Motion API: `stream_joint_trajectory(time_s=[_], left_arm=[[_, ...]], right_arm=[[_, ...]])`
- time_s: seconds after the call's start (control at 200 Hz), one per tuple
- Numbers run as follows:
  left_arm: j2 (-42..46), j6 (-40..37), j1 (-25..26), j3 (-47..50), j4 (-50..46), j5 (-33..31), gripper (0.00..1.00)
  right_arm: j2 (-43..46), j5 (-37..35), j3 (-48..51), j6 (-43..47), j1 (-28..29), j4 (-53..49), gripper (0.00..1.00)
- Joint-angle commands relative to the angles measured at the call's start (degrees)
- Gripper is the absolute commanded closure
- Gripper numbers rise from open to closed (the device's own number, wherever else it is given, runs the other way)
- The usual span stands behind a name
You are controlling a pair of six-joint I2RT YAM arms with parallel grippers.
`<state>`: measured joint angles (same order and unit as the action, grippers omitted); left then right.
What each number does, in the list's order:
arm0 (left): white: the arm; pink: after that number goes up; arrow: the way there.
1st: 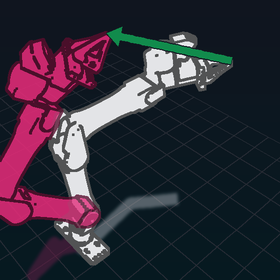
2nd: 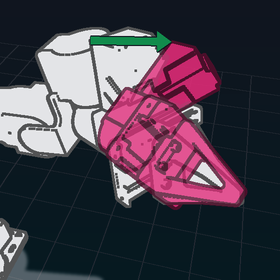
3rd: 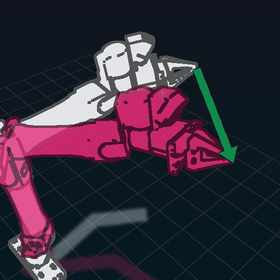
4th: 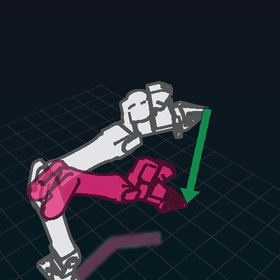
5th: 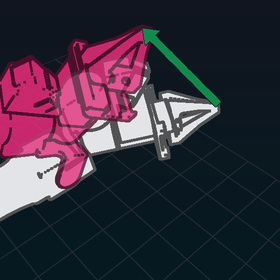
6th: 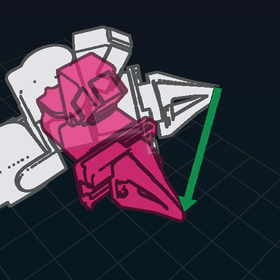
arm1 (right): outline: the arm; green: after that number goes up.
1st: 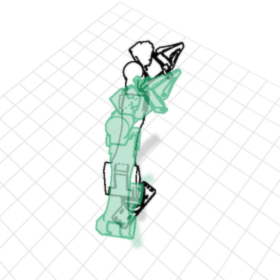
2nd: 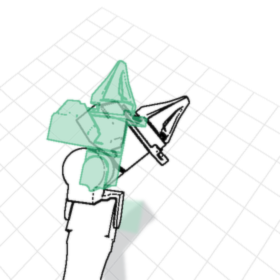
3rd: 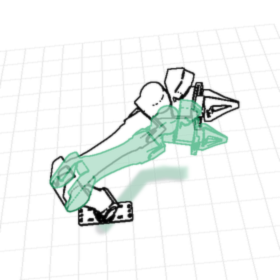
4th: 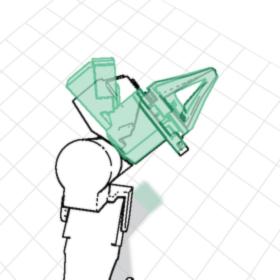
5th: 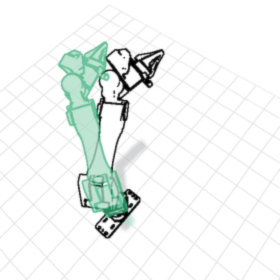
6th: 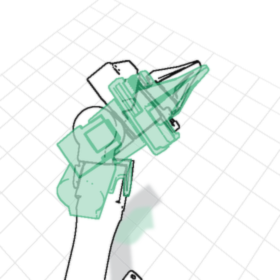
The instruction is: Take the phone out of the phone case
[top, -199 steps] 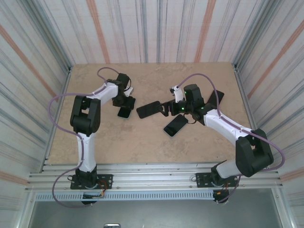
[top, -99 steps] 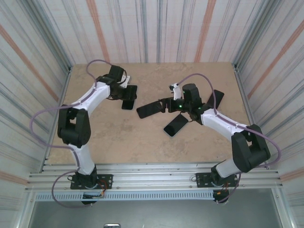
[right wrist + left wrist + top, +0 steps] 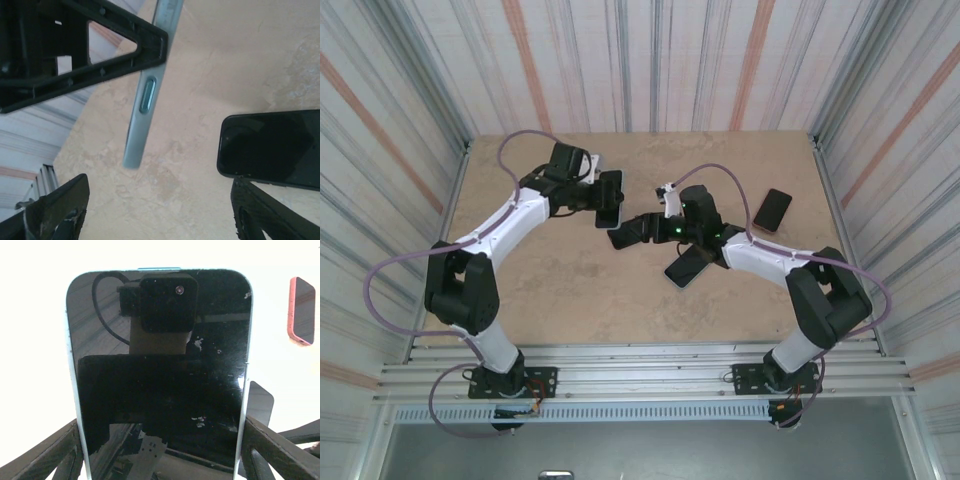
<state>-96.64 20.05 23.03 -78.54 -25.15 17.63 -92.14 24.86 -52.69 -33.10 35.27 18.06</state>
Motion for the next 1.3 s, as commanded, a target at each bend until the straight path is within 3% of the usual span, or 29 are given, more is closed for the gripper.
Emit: stream_joint_trajectory(time_s=[0.0,0.105,0.376,0.702,0.982,1.037,1.298], left_arm=[[4.59,3.03,1.54,0.67,4.83,1.64,0.39],[5.31,3.88,2.75,1.63,5.87,0.54,0.39],[6.08,5.87,4.60,3.30,8.46,-2.63,0.40],[5.81,8.14,5.02,4.50,11.12,-2.82,0.40],[6.12,6.49,4.46,4.62,10.17,-2.44,0.13],[6.24,6.36,3.86,4.80,10.31,-1.20,0.02],[7.04,6.18,-0.35,5.00,11.70,3.62,0.01]], right_arm=[[-1.86,-2.93,-2.35,-3.47,0.54,2.31,0.30],[-2.76,-3.41,-3.01,-4.72,0.76,2.78,0.41],[-3.73,-4.31,-4.42,-6.45,1.55,3.03,0.54],[-4.36,-4.39,-5.32,-8.44,1.61,3.56,0.78],[-4.30,-2.96,-6.50,-8.65,1.36,3.81,0.84],[-3.95,-2.86,-6.50,-8.73,1.21,3.83,0.84],[-2.61,3.02,-4.49,-14.30,-1.92,10.13,0.87]])
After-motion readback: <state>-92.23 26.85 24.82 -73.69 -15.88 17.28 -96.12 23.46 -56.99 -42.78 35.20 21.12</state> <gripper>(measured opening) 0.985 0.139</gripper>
